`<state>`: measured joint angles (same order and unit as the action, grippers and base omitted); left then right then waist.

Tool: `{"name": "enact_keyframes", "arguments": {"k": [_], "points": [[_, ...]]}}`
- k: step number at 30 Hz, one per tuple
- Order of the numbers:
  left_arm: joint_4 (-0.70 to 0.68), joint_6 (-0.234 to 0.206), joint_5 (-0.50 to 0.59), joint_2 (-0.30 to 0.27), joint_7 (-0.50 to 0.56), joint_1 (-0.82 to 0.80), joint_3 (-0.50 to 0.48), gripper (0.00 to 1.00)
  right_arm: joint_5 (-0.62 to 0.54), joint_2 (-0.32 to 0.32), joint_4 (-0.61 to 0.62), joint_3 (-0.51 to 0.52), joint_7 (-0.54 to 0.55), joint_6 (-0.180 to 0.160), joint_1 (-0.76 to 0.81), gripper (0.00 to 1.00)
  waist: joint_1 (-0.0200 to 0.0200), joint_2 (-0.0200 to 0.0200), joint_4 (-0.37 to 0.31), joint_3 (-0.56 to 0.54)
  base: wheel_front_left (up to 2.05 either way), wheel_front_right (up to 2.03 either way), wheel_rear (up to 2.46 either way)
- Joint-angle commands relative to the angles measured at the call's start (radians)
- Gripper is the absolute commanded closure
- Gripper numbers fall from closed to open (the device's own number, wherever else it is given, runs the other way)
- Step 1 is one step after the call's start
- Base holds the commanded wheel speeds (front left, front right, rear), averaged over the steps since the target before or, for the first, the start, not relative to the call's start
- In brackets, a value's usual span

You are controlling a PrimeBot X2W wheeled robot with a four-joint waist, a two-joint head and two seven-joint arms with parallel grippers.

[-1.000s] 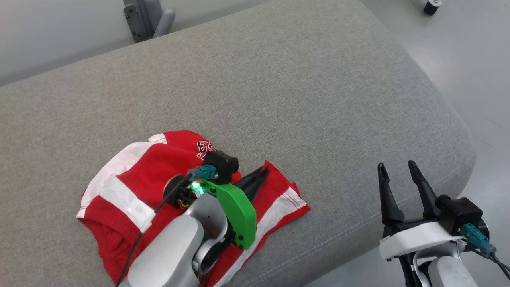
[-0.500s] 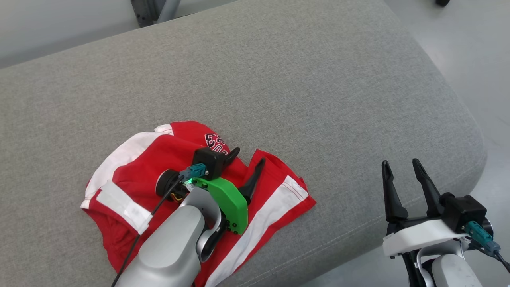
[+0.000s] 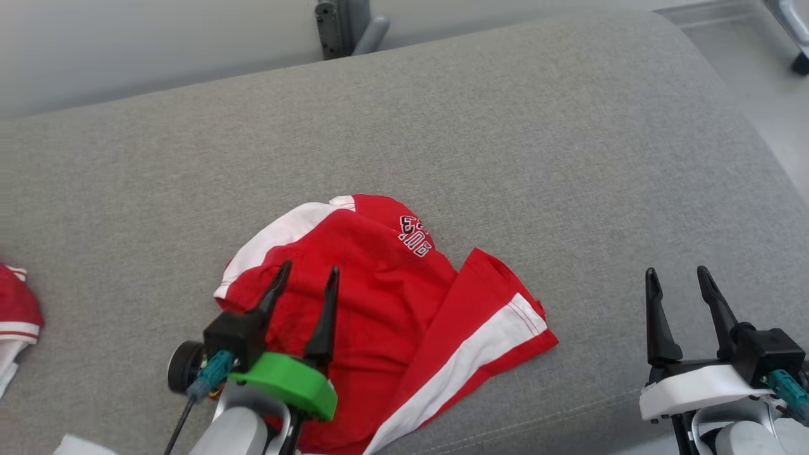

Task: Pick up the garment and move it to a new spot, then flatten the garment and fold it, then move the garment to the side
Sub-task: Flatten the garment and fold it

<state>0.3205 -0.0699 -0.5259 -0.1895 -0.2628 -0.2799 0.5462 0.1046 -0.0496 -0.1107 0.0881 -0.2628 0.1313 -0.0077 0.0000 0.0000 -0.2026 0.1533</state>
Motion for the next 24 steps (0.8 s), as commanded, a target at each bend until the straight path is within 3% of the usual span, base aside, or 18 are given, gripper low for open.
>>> {"name": "enact_keyframes", "arguments": {"k": [1,8,14,24], "points": [[-0.016,-0.009,0.017,-0.015,-0.002,0.042,-0.011,0.0,-0.012,-0.002,0.002,0.003,-0.003,-0.001,0.014,0.0,0.0,0.0,0.075,-0.071,0.0,0.0,0.0],[-0.176,-0.033,0.138,-0.067,-0.002,0.301,-0.137,0.0,-0.031,-0.019,-0.006,0.012,-0.003,-0.001,0.056,0.0,0.0,0.0,0.142,-0.142,0.0,0.0,0.0],[-0.197,0.005,0.224,-0.08,-0.001,0.441,-0.191,0.0,-0.04,-0.029,-0.033,-0.005,-0.003,-0.001,0.088,0.0,0.0,0.0,0.173,-0.171,0.0,0.0,0.0],[-0.236,0.066,0.294,-0.046,-0.002,0.534,-0.3,0.0,-0.05,-0.037,-0.066,-0.035,-0.003,-0.001,0.095,0.0,0.0,0.0,0.183,-0.183,0.0,0.0,0.0]]}}
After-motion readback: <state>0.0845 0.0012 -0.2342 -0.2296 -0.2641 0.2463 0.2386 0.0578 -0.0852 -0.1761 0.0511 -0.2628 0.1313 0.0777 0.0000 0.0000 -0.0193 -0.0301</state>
